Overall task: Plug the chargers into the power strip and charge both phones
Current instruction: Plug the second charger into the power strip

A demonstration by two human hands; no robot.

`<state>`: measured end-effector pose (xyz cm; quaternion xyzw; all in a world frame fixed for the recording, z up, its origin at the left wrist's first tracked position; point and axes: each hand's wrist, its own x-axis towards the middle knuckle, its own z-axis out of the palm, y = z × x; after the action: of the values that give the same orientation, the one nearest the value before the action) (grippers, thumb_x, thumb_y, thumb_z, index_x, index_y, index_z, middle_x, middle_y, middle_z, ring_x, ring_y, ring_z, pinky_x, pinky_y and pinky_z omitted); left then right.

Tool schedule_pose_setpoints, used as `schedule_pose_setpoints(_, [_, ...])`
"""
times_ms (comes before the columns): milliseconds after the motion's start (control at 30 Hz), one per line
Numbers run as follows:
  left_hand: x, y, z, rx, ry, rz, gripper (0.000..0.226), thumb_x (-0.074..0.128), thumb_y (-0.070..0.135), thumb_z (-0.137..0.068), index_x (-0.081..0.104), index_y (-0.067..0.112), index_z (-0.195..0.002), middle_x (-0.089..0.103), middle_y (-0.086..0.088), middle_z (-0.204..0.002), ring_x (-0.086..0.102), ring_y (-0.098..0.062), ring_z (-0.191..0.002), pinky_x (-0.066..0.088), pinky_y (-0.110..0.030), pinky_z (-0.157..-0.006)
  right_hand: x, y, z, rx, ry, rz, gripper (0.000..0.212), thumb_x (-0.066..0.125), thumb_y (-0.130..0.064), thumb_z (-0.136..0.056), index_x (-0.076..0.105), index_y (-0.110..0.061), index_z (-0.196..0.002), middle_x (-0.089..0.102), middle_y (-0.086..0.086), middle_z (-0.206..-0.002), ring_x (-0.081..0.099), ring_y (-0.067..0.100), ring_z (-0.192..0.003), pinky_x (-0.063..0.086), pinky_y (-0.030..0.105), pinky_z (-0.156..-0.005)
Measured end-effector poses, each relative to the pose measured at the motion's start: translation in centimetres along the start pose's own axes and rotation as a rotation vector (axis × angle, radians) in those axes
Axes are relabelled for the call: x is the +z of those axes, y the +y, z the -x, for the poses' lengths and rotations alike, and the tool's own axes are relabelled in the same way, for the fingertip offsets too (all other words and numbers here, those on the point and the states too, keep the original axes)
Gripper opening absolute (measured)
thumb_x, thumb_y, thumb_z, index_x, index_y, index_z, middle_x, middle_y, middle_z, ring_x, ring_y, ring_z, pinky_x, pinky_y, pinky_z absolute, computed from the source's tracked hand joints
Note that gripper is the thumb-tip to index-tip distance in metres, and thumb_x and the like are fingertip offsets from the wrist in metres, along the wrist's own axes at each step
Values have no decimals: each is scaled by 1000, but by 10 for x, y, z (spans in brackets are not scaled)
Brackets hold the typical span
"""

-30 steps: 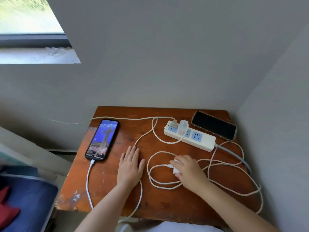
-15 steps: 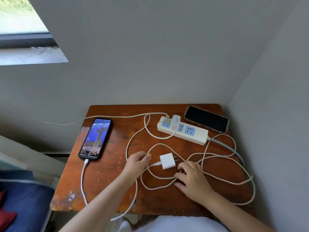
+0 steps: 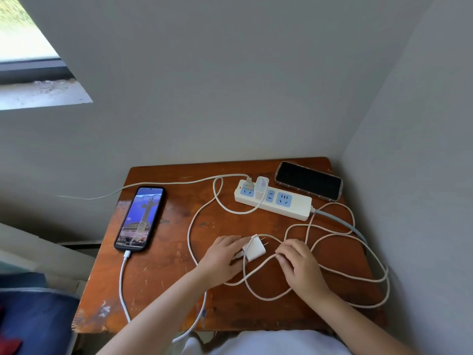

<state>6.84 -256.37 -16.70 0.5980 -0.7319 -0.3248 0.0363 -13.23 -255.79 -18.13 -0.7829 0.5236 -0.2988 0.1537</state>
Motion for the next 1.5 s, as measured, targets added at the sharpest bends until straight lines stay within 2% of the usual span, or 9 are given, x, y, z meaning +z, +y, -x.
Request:
schedule_pose_setpoints(200, [9,15,-11,-150,74,-158,64,57,31,-86,24,23,-139,47,-5,-131,49,-22,-111,45,-27,-82,1,0,0,-2,-38,22,24,76,16,-59,68,0,-76,69,15,-75,67,25,-71,40,23,-82])
schedule_pose_setpoints(300, [6,10,-8,-238,81,-66,54,53,25,-89,31,17,-137,46,-7,-135,51,-23,-115,46,-26,-86,2,4,0,-42,-36,21,24,77,15,-59,68,-1,-76,69,14,-75,66,23,-74,40,24,-83])
schedule_pose_setpoints(433, [-4,-3,8,-369,376,165,33,53,14,-88,49,12,-121,56,-11,-123,55,-23,-105,44,-22,-71,2,9,4,-88,-80,61,27,83,7,-54,69,-7,-71,71,6,-74,66,20,-74,53,26,-67])
schedule_pose_setpoints(533, [-8,-12,18,-403,516,297,37,57,5,-85,51,10,-122,61,-12,-111,58,-20,-90,42,-15,-63,5,9,3,-74,-77,114,29,84,7,-49,70,-10,-66,71,4,-71,67,23,-71,45,31,-69])
schedule_pose_setpoints(667, [-1,-5,22,-372,468,615,15,59,3,-84,64,10,-96,66,0,-80,61,-8,-70,49,-13,-56,1,1,-5,-56,-31,121,16,74,-3,-61,71,-10,-74,72,5,-76,68,26,-75,44,32,-69])
schedule_pose_setpoints(833, [3,11,14,-335,516,772,22,64,5,-80,61,22,-67,66,2,-66,61,-5,-59,50,-13,-54,-7,-9,-19,-128,-132,121,41,87,-11,-54,70,-6,-91,72,9,-87,67,30,-84,53,44,-71])
schedule_pose_setpoints(1067, [-3,26,6,-286,445,912,19,69,8,-76,66,22,-65,67,-3,-72,61,-15,-69,51,-18,-61,-4,-20,-39,-221,-165,238,58,90,-28,-44,68,-10,-94,72,3,-87,68,23,-80,55,36,-62])
schedule_pose_setpoints(1300, [-6,14,13,-253,389,739,16,62,6,-82,68,21,-81,65,8,-70,60,-5,-64,47,-6,-55,-6,-8,-38,-180,-156,254,53,90,-21,-38,67,-10,-85,71,5,-79,68,23,-72,55,34,-59])
schedule_pose_setpoints(1500, [-15,21,12,-55,328,496,16,62,12,-83,70,11,-97,68,1,-88,61,-4,-77,48,-7,-66,-1,-9,-37,-137,-338,291,52,73,-23,-66,57,-14,-116,61,9,-101,55,27,-95,40,36,-79])
